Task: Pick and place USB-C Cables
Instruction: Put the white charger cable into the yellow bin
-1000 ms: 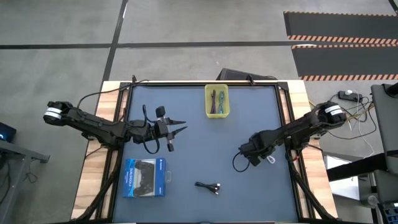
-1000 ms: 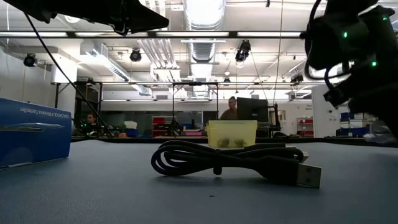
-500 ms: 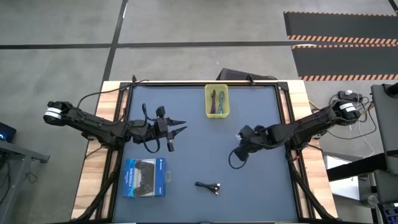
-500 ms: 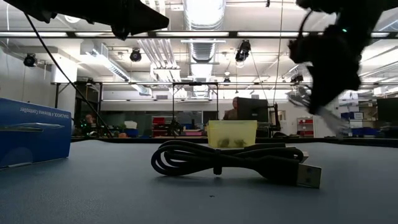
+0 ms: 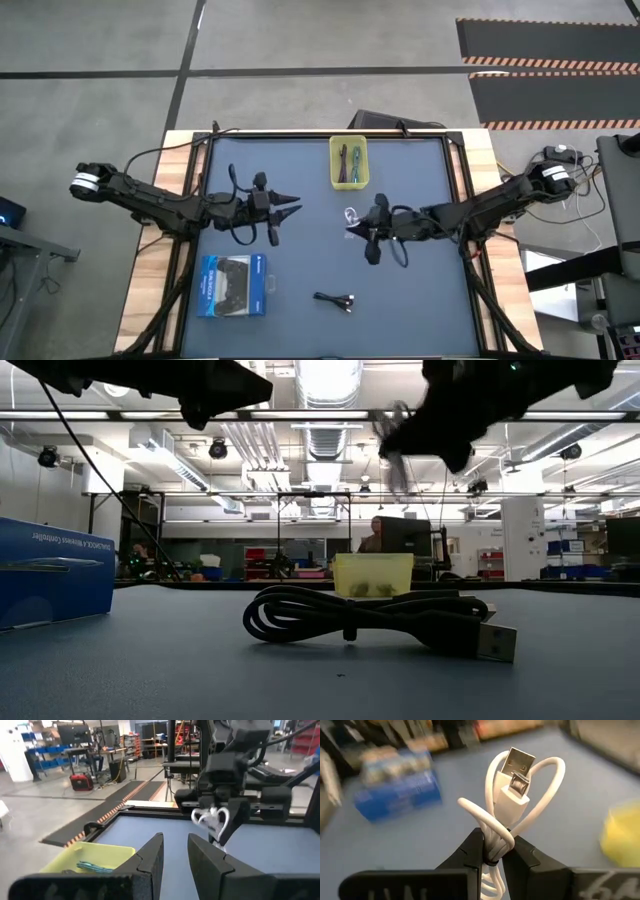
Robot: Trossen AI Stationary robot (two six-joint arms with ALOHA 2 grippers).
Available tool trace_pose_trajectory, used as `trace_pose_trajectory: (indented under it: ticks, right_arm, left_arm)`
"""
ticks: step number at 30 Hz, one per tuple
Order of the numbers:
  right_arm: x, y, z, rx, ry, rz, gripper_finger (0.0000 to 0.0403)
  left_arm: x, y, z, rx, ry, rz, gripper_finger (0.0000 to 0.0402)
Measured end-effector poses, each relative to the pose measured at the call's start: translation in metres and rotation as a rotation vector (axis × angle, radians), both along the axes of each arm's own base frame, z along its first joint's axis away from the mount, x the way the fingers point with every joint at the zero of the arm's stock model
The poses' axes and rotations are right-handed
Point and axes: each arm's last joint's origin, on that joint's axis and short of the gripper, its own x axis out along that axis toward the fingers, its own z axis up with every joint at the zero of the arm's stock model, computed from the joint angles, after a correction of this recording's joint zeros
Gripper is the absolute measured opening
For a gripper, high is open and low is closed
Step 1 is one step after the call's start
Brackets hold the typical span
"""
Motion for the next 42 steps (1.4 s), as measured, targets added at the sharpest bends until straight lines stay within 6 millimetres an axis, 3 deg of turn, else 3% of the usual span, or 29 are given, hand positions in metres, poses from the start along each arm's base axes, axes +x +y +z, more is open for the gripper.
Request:
trace_pose_trajectory:
  ticks: [5,9,18,26,42]
  right_arm:
    - [0.001,0.000,0.004,-0.109,-0.231,0.052,0.0038]
    - [-0.002,0.000,0.001,-0.141,-0.313,0.057,0.0038]
    - [-0.002,-0.001,-0.008,-0.131,-0.317,0.052,0.0038]
    - [-0.002,-0.001,-0.004,-0.135,-0.354,0.051,0.0038]
    - [-0.002,-0.001,-0.004,-0.158,-0.354,0.059,0.0038]
  left_arm:
    - [0.002,0.000,-0.002,-0.055,-0.009,-0.003,0.0073]
    - [0.010,-0.003,-0.004,-0.064,-0.049,-0.038,0.0073]
    - [0.035,-0.012,-0.020,-0.075,-0.141,-0.208,0.0073]
    - [0.060,-0.016,-0.033,-0.085,-0.109,-0.208,0.0076]
    - [0.093,-0.020,-0.045,-0.118,-0.071,-0.199,0.0178]
